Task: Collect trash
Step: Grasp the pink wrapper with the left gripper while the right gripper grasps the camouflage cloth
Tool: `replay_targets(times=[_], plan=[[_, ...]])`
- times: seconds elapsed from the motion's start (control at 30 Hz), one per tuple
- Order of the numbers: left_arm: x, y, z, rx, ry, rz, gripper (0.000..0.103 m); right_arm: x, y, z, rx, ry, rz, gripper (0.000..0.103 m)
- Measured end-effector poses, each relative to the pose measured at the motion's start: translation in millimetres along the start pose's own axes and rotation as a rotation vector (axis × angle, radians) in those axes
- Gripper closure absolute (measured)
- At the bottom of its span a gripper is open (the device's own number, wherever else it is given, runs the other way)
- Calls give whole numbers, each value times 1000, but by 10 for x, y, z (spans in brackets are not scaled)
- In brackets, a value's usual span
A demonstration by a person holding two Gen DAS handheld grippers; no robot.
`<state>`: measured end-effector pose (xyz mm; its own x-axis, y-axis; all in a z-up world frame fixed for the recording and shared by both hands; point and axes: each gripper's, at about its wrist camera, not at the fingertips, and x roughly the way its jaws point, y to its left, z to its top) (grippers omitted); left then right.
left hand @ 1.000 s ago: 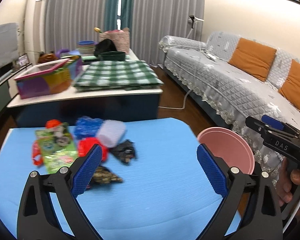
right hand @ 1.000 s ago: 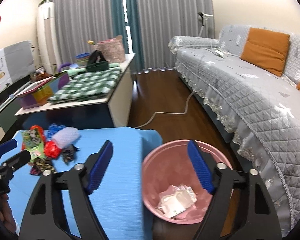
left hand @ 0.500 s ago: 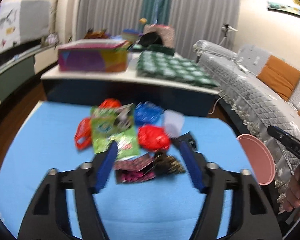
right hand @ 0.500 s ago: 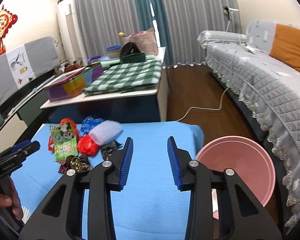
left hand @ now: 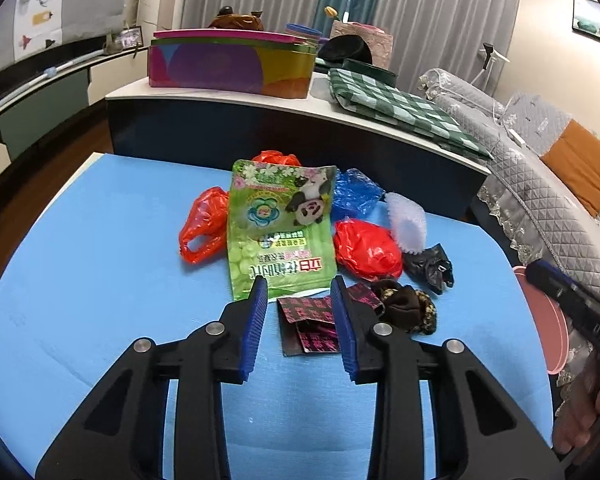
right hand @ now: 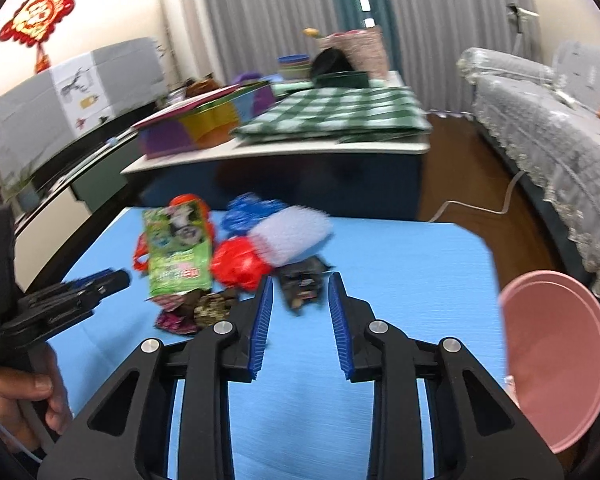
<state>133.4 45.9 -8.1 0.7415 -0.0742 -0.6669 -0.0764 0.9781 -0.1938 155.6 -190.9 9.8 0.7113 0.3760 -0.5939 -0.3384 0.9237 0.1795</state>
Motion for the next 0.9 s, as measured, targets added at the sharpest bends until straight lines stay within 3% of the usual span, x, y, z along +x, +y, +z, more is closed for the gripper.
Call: replay_targets(times=[0.2,0.3,0.37,0.53,0.63,0.73,0.9], plan=[[78,152,-8,-45,29,8,70,231,299,-70,-54,36,64,71],[125,179,-22,-46,41,-3,70,337,409,-105,-77,60,91,60],[147,188,-33,-50,48,-11,70,391,465,-126,-93,71,98,57],[243,190,-54,-56,75,-55,70,562,529,-197,-122,119,96,57],[355,146,-83,-56,117,-77,69,620,504,-235,-119,143,100,62],[443,117,-109,-61,144,-79,58,639,493,-253,-123,154,108,76],[539,79,-113,-79,164,-95,57,593,472,-236,-136,143,104,96]])
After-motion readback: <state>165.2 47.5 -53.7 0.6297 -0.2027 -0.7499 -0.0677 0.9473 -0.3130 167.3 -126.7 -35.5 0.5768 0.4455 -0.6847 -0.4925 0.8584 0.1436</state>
